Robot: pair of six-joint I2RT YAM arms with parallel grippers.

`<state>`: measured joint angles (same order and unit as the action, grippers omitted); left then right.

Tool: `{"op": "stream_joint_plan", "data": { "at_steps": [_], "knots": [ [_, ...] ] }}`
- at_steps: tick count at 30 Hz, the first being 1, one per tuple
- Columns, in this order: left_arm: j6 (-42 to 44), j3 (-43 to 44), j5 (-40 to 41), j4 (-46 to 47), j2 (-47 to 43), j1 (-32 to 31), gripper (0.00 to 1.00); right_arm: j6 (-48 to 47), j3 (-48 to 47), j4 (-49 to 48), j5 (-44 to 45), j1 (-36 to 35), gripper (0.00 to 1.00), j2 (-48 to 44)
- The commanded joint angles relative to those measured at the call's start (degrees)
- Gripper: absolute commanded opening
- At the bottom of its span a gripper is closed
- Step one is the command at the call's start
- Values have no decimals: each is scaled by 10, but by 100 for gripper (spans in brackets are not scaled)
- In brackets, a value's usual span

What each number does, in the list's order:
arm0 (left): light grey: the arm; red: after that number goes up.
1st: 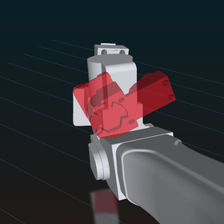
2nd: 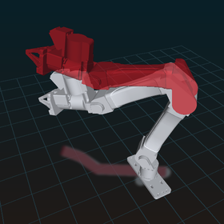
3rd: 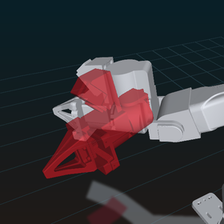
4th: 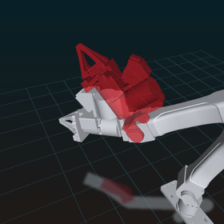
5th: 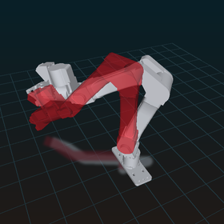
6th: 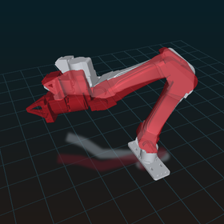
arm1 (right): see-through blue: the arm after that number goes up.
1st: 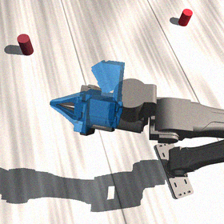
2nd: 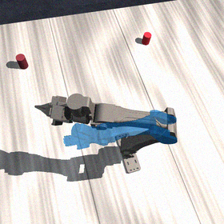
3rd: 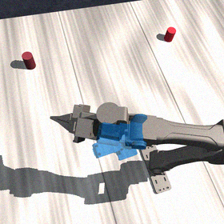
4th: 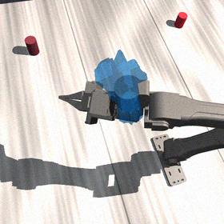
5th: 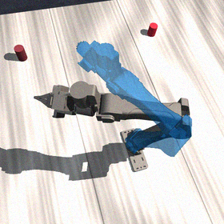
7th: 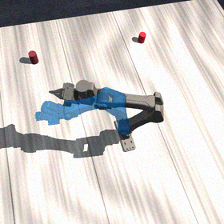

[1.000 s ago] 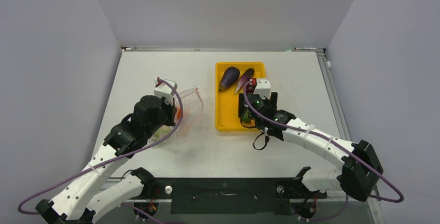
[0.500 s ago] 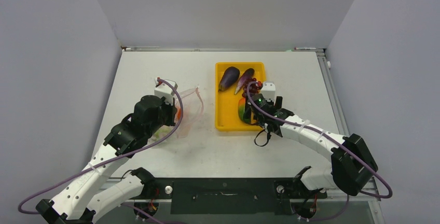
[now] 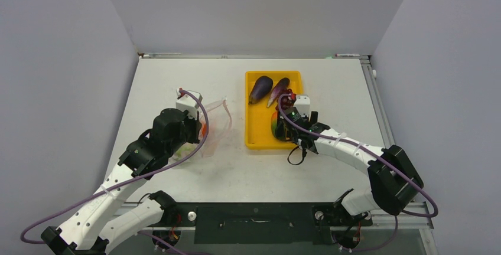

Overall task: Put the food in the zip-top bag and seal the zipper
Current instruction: Pick up the fake vegetable from the bin.

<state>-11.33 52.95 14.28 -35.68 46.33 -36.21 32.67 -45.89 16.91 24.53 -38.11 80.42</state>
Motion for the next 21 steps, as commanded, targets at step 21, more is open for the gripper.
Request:
{"op": "stream_joint_plan", "data": {
  "at_steps": [21],
  "knots": [
    [3, -1, -7, 30, 0, 3, 0, 9, 21, -42, -6, 6, 88, 41]
  ]
}}
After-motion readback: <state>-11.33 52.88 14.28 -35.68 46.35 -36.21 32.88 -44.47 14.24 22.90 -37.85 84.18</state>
